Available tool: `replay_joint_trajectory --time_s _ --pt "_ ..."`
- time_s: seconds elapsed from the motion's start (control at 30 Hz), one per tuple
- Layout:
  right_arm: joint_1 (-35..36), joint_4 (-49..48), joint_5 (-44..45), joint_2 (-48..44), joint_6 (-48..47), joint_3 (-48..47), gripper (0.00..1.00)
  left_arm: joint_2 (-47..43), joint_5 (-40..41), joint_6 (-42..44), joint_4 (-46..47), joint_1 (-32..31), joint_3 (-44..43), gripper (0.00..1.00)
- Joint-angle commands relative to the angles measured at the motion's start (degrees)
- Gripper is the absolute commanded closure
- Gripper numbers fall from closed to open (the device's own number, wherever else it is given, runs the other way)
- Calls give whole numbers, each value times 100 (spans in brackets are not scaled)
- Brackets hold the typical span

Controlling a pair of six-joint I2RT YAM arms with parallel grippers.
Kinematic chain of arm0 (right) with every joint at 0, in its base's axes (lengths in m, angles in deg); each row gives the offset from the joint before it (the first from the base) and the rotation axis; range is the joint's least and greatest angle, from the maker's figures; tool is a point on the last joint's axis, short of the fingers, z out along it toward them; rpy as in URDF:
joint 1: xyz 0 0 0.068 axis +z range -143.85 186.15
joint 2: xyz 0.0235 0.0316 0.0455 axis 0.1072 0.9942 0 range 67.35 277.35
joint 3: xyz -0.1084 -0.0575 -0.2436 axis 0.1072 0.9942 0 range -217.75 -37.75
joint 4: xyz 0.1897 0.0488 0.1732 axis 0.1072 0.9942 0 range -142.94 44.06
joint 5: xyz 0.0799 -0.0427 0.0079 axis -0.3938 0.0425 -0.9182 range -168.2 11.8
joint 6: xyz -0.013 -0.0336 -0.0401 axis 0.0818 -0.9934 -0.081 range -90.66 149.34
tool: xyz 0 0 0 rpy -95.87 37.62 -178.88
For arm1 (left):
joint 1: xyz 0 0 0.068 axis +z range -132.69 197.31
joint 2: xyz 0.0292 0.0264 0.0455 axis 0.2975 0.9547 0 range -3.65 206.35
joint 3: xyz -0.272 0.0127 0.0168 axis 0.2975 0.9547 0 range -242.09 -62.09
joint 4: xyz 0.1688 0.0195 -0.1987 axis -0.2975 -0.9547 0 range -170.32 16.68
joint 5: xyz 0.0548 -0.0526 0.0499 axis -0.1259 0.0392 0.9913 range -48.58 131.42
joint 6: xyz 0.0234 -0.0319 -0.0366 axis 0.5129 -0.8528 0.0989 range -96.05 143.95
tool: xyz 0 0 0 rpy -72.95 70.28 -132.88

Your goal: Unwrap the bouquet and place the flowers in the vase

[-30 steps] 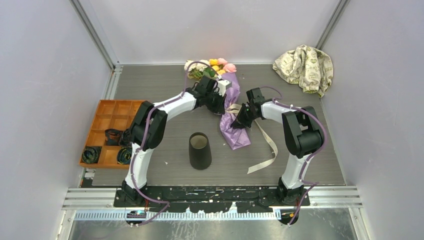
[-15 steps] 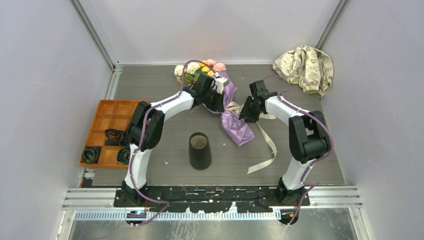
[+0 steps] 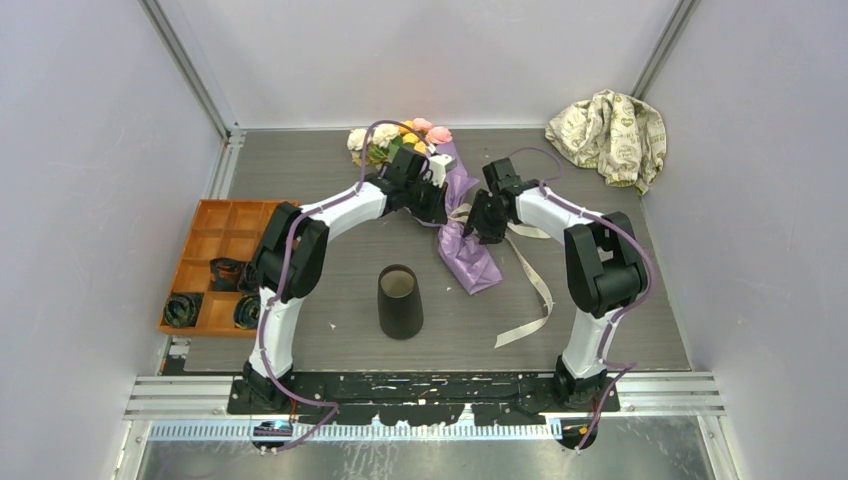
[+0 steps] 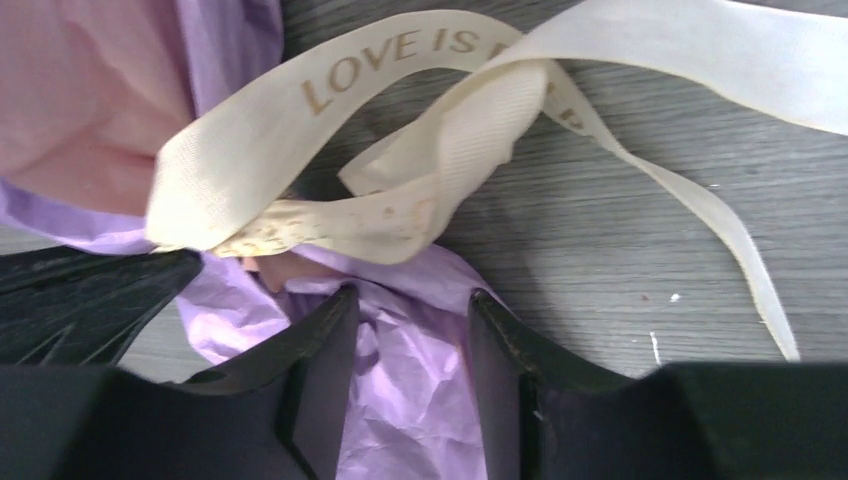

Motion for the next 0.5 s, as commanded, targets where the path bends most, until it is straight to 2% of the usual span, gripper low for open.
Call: replay_joint_trajectory --time_s 0.0,0.07,0.17,0.3,0.37,0.47 --pt "142 -228 65 -146 -33 -286 45 -382 -185 33 202 -52 -53 100" --pt "154 -278 80 -203 -70 -249 41 -383 -184 43 189 -54 -51 100" --pt "154 -266 -28 -87 -120 -285 41 -400 -206 36 181 -60 -46 100" --pt "154 -462 -207 166 -97 -277 47 -510 -249 25 175 -59 -31 100" --pt "154 -566 -246 325 -100 -321 55 -562 -295 25 181 -57 -14 100" --pt "153 -588 -175 519 -104 -480 84 -592 -291 70 113 -65 -31 100"
